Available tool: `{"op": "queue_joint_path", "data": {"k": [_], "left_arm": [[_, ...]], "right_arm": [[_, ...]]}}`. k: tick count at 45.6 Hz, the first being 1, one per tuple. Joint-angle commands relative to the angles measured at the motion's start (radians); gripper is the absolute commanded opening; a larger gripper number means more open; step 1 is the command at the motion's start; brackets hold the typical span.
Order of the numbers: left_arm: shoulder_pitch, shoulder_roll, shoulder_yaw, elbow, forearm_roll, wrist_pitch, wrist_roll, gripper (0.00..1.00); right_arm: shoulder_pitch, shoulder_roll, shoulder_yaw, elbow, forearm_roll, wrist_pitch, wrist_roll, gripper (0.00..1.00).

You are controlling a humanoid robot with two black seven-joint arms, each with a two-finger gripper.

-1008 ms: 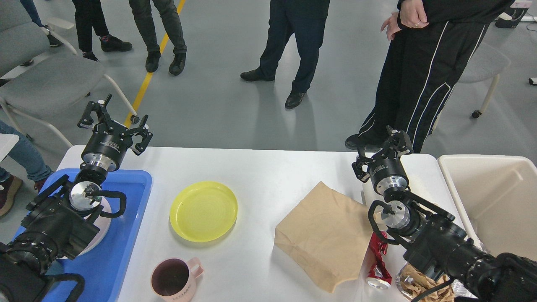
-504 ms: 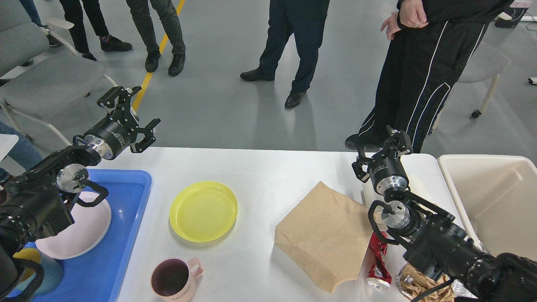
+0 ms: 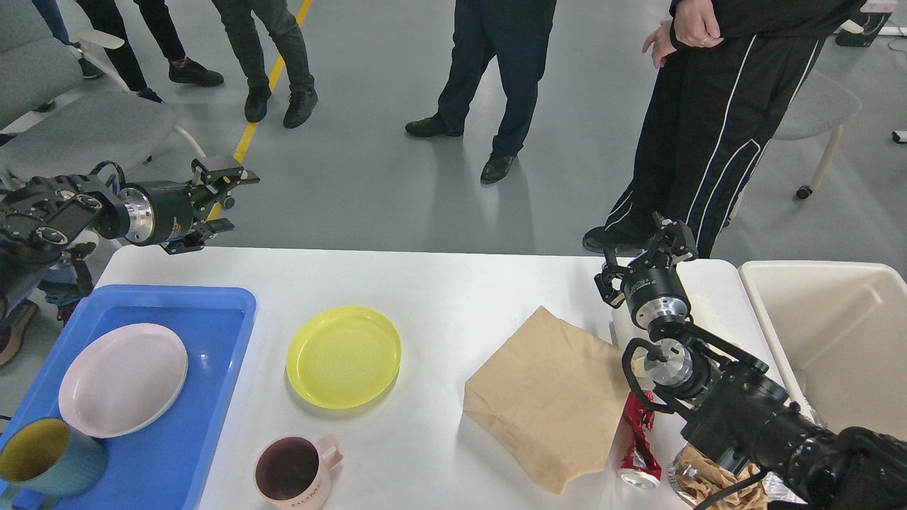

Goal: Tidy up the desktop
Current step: 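Raise the left gripper and move it over the pink mug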

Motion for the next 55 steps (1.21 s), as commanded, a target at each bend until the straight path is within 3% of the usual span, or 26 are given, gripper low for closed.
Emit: {"op": "queue_joint_path", "data": {"k": [1,7,16,27,37,55], "left_arm": [[-0.084,-0.005,0.282,-0.006,0.027,-0.094,0.000,0.96],[-0.170,-0.011,0.442,-0.009,0.027,-0.308,0.002,0.96],[-0.226,-0.054,0.525,-0.035,0.028,-0.308,0.005,0.96],[-0.287,-0.157,0.861,-0.126,0.019,-0.308,-0.008,0.96],[-0.325,-0.203,0.913,-0.188,0.021,-0.308,-0.001,0.96],[-0.663,-0.205,0.999,-0.622,0.027,-0.308,0.005,0.96]], "right_arm": [[0.000,0.000,0.000,0.000,0.000,0.000,0.000,1.00],[0.000,0.000,0.000,0.000,0.000,0.000,0.000,1.00],[0.000,0.000,0.000,0.000,0.000,0.000,0.000,1.00],[0.000,0.000,0.000,0.000,0.000,0.000,0.000,1.00],[0.000,0.000,0.000,0.000,0.000,0.000,0.000,1.00],[0.000,0.000,0.001,0.000,0.000,0.000,0.000,1.00]]}}
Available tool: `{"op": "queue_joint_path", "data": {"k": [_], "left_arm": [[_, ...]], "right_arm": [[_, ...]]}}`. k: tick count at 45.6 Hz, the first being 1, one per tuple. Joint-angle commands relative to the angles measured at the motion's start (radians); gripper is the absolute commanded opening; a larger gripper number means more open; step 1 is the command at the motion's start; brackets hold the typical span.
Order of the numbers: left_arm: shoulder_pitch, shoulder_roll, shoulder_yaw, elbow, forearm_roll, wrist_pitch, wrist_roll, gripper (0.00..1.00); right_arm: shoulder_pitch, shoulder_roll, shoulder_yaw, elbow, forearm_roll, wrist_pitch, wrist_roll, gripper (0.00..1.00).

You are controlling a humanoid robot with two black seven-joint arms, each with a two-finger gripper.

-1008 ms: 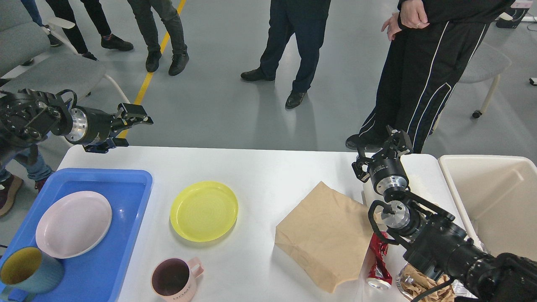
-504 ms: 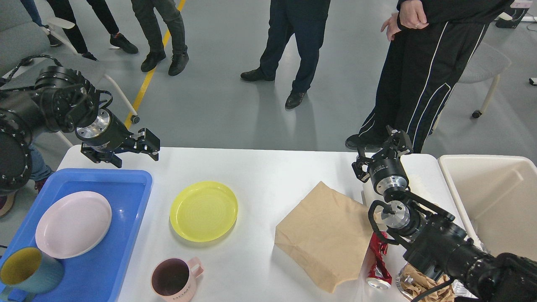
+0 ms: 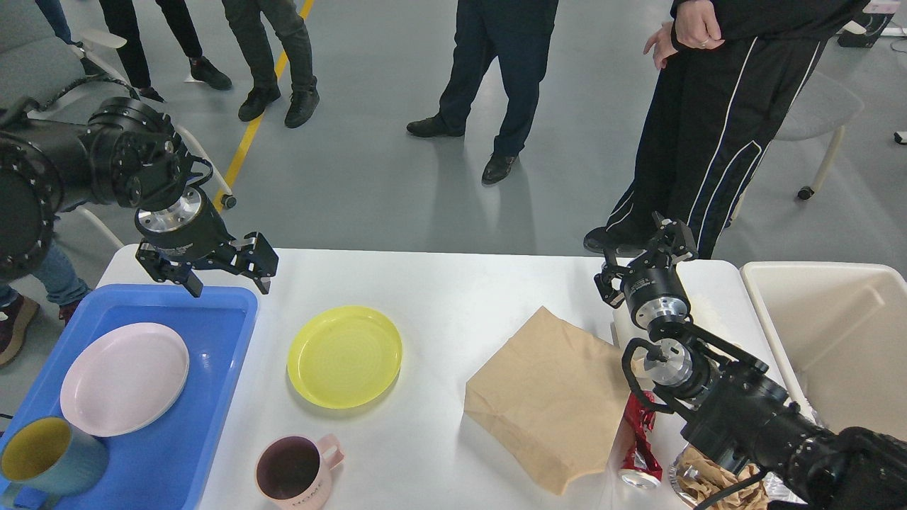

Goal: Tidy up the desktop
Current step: 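Raise the left gripper and move it over the pink mug, then lower the left gripper and grasp the pink mug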

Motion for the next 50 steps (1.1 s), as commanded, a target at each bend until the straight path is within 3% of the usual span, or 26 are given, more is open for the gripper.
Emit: {"op": "queue_joint_path", "data": {"k": [1,7,16,25,50], "left_arm": [[-0.100,-0.002,0.005,-0.131,0.004,0.000,0.002,0.96],[-0.131,-0.031,0.005,-0.243,0.007,0.000,0.005,0.96],[-0.062,-0.131,0.004,-0.294,0.012,0.000,0.033,0.96],[0.024,-0.174,0.019,-0.284,0.015,0.000,0.057,0.96],[0.178,-0.242,0.011,-0.206,0.013,0.000,0.060,0.94]], "right_arm": [[0.000,0.000,0.000,0.000,0.000,0.000,0.000,1.00],[0.000,0.000,0.000,0.000,0.000,0.000,0.000,1.00],[0.000,0.000,0.000,0.000,0.000,0.000,0.000,1.00],[0.000,0.000,0.000,0.000,0.000,0.000,0.000,1.00],[0.000,0.000,0.000,0.000,0.000,0.000,0.000,1.00]]}}
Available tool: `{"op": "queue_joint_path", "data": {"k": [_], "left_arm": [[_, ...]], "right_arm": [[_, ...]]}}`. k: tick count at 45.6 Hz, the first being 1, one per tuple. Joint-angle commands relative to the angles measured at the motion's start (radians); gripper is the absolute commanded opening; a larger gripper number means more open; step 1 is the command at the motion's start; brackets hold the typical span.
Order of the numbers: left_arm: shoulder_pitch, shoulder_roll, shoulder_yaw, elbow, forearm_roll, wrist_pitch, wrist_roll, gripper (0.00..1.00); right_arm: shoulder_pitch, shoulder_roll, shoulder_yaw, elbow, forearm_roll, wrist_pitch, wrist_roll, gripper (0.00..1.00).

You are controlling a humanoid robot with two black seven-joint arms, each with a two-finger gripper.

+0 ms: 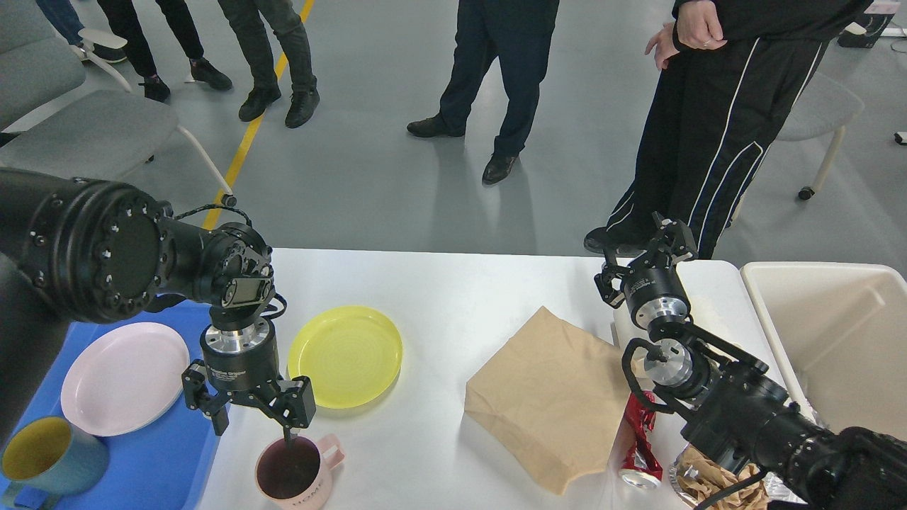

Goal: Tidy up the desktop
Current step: 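Lower the left gripper and grasp the pink mug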

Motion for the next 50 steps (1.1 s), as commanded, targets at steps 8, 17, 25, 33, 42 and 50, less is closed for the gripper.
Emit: {"op": "queue_joint_path", "data": {"k": [8,17,25,33,42,50], "left_arm": [[0.093,-0.046,0.000,0.056,0.000,0.000,0.002,0.93],[0.107,-0.051,0.011,0.074,0.000,0.000,0.002,0.66],[0.113,-0.054,0.011,0.089,0.000,0.000,0.003,0.32],[0.130,-0.057,0.006,0.102,0.000,0.000,0.003,0.12],[0.133,-0.063,0.001,0.105,-0.001,0.000,-0.002,0.00],[0.119,-0.062,-0.002,0.105,-0.001,0.000,-0.003,0.00]], "right_arm": [[0.000,0.000,0.000,0.000,0.000,0.000,0.000,1.00],[0.000,0.000,0.000,0.000,0.000,0.000,0.000,1.00],[0.000,0.000,0.000,0.000,0.000,0.000,0.000,1.00],[0.000,0.000,0.000,0.000,0.000,0.000,0.000,1.00],[0.000,0.000,0.001,0.000,0.000,0.000,0.000,1.00],[0.000,0.000,0.000,0.000,0.000,0.000,0.000,1.00]]}}
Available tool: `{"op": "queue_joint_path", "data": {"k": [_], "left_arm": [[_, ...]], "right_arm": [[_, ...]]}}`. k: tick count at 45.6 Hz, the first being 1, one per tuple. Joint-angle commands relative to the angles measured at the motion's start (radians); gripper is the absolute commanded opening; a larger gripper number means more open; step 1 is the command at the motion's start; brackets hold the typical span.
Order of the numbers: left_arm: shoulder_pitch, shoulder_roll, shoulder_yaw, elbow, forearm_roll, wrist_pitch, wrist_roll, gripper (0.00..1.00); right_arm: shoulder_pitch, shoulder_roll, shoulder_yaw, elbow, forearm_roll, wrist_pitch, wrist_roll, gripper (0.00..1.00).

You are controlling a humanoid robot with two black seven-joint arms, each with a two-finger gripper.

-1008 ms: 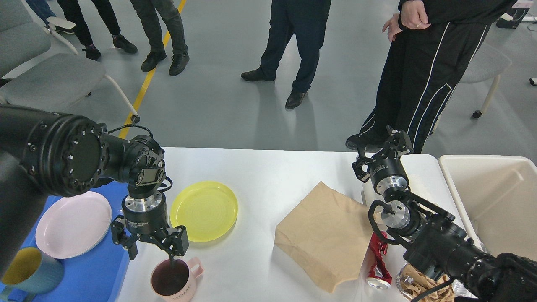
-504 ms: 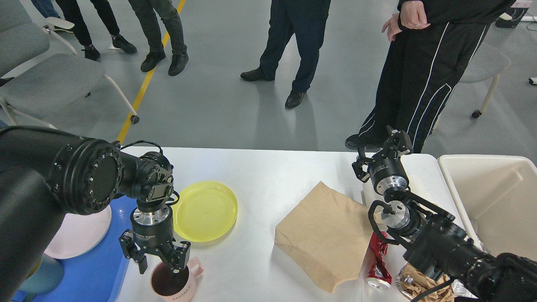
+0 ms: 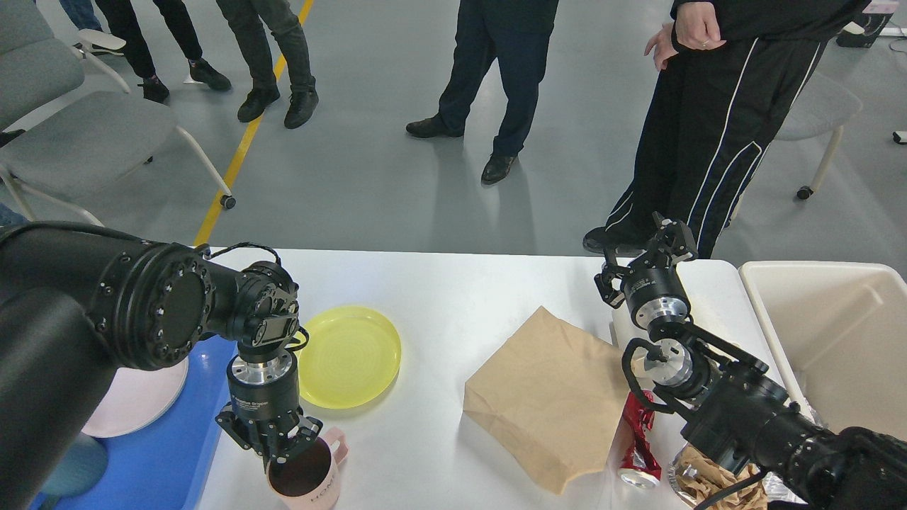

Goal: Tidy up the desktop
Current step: 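Lower the left gripper and grasp the pink mug, then carry the pink mug with the left gripper onto the blue tray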

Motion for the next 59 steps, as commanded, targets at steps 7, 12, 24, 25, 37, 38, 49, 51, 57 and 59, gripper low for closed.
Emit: {"op": "queue_joint_path", "data": {"k": [7,12,24,25,37,38,49,51,57,59], "left_arm": [[-0.089,0.009,-0.018,-0.005,-0.003,0.000,-0.004,0.00],[-0.170,0.020,-0.029,-0.023,-0.003,0.000,-0.002,0.00],[-0.338,0.107,-0.064,-0.036,-0.003,0.000,-0.004,0.00],[-0.345,0.119,-0.064,-0.036,-0.002,0.000,-0.004,0.00],[-0.316,0.337,-0.038,-0.036,0.000,0.000,-0.002,0.00],[-0.307,0.362,-0.032,-0.036,0.000,0.000,-0.002,0.00],[-0.224,0.550,-0.003,-0.033,0.001,0.000,0.000,0.00],[-0.207,0.567,0.006,-0.034,0.001,0.000,-0.002,0.00],[-0.148,0.607,0.034,-0.034,0.001,0.000,-0.005,0.00],[-0.123,0.626,0.036,-0.033,0.001,0.000,-0.007,0.00]], "right_arm": [[0.000,0.000,0.000,0.000,0.000,0.000,0.000,1.00],[0.000,0.000,0.000,0.000,0.000,0.000,0.000,1.00],[0.000,0.000,0.000,0.000,0.000,0.000,0.000,1.00],[0.000,0.000,0.000,0.000,0.000,0.000,0.000,1.00],[0.000,0.000,0.000,0.000,0.000,0.000,0.000,1.00],[0.000,0.000,0.000,0.000,0.000,0.000,0.000,1.00],[0.000,0.000,0.000,0.000,0.000,0.000,0.000,1.00],[0.000,0.000,0.000,0.000,0.000,0.000,0.000,1.00],[0.000,0.000,0.000,0.000,0.000,0.000,0.000,1.00],[0.000,0.000,0.000,0.000,0.000,0.000,0.000,1.00]]}}
